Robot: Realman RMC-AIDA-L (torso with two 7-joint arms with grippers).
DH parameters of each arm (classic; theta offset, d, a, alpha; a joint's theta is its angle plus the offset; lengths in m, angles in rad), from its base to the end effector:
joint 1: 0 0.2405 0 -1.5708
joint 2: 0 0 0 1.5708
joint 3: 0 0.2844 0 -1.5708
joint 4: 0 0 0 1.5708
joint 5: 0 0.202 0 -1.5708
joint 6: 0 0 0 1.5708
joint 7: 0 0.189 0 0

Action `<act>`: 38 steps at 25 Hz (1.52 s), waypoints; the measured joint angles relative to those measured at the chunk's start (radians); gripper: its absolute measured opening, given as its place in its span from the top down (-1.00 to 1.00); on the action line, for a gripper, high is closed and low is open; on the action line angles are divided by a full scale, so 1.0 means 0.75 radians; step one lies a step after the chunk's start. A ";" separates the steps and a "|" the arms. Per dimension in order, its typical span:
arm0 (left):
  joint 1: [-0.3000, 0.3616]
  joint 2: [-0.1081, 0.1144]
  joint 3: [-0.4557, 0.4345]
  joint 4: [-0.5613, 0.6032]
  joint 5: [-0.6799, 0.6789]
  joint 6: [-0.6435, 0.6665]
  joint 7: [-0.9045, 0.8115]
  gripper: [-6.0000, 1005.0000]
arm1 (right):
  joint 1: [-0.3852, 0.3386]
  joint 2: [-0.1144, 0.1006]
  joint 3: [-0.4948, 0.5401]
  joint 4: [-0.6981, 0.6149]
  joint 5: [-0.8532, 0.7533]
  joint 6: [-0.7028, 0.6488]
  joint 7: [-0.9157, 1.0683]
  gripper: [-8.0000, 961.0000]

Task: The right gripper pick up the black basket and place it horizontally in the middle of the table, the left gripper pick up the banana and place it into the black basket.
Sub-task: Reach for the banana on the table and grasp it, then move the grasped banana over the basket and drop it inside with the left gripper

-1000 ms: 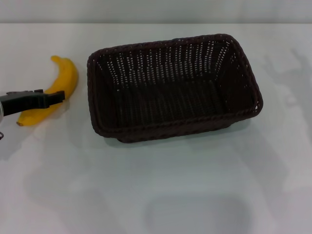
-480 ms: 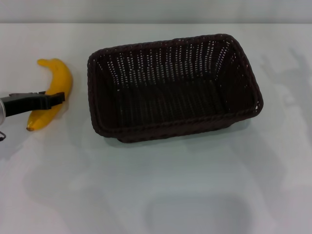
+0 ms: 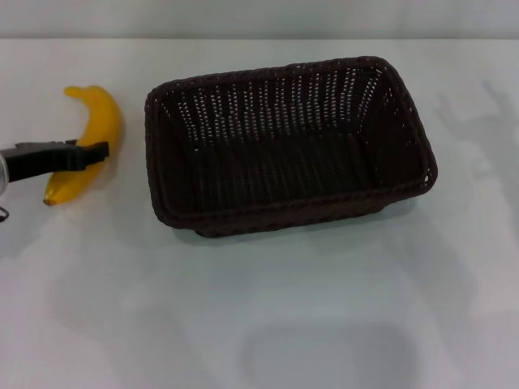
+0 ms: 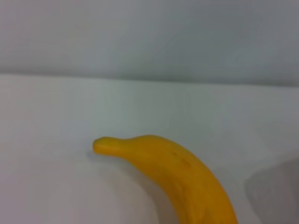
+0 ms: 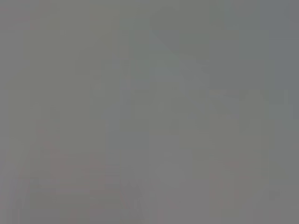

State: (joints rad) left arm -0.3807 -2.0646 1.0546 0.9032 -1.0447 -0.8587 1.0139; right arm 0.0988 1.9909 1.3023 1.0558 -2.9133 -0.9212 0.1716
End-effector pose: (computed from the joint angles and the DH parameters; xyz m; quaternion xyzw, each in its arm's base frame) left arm -0.3509 0.4040 -0.0195 -0.8000 -0.4657 -0.1027 0.3641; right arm 0.2260 0.3682 0.0588 -0.6650 0.1076 0.4425 0.5920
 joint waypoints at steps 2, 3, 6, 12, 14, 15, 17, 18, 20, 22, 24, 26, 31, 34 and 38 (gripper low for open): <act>0.002 0.000 -0.006 0.024 0.000 0.004 0.000 0.03 | -0.001 0.001 0.000 0.000 0.000 0.000 0.000 -0.65; 0.002 0.000 -0.006 0.033 0.000 0.005 0.000 0.03 | -0.001 0.001 0.000 0.000 0.000 0.001 0.000 -0.65; 0.001 0.005 -0.006 0.068 0.000 0.005 0.001 0.03 | -0.001 0.001 0.002 0.000 0.000 -0.001 0.000 -0.65; -0.009 0.010 -0.007 0.178 -0.006 -0.013 0.010 0.03 | -0.001 0.003 0.002 0.000 -0.001 -0.003 0.000 -0.65; -0.013 0.006 -0.002 0.221 -0.007 -0.027 0.015 0.03 | -0.001 0.002 0.002 -0.001 -0.001 -0.005 0.000 -0.65; -0.016 0.002 0.001 0.242 -0.007 -0.036 0.022 0.03 | -0.001 0.002 0.002 -0.002 -0.001 -0.005 0.000 -0.65; -0.029 -0.006 0.010 0.282 -0.013 -0.060 0.053 0.03 | -0.001 0.002 0.002 -0.003 0.000 -0.005 0.000 -0.65; -0.038 -0.009 0.018 0.295 -0.021 -0.071 0.070 0.03 | -0.001 0.002 0.002 -0.003 0.000 -0.005 0.000 -0.65; -0.054 -0.010 0.046 0.315 -0.034 -0.086 0.089 0.03 | -0.001 0.002 0.002 -0.003 0.002 -0.006 0.000 -0.65; -0.064 -0.010 0.084 0.345 -0.043 -0.094 0.105 0.03 | -0.001 0.002 0.002 -0.003 0.003 -0.006 0.000 -0.65; -0.068 -0.010 0.125 0.380 -0.045 -0.098 0.115 0.03 | -0.001 0.002 0.002 -0.004 0.003 -0.007 0.000 -0.65; -0.069 -0.008 0.170 0.412 -0.042 -0.100 0.118 0.03 | -0.002 0.002 0.002 -0.004 0.005 -0.009 0.000 -0.65; -0.080 -0.010 0.215 0.456 -0.044 -0.160 0.146 0.03 | -0.003 0.002 0.006 -0.002 0.003 -0.011 0.000 -0.65; -0.085 -0.011 0.240 0.473 -0.066 -0.187 0.143 0.03 | -0.002 0.002 0.014 -0.001 0.002 -0.016 0.000 -0.65; -0.082 -0.012 0.314 0.511 -0.087 -0.208 0.142 0.03 | -0.001 0.002 0.015 0.000 0.001 -0.027 0.000 -0.65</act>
State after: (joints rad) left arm -0.4424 -2.0733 1.2899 1.2868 -1.1101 -1.0143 1.1201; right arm 0.0981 1.9926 1.3133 1.0557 -2.9126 -0.9412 0.1718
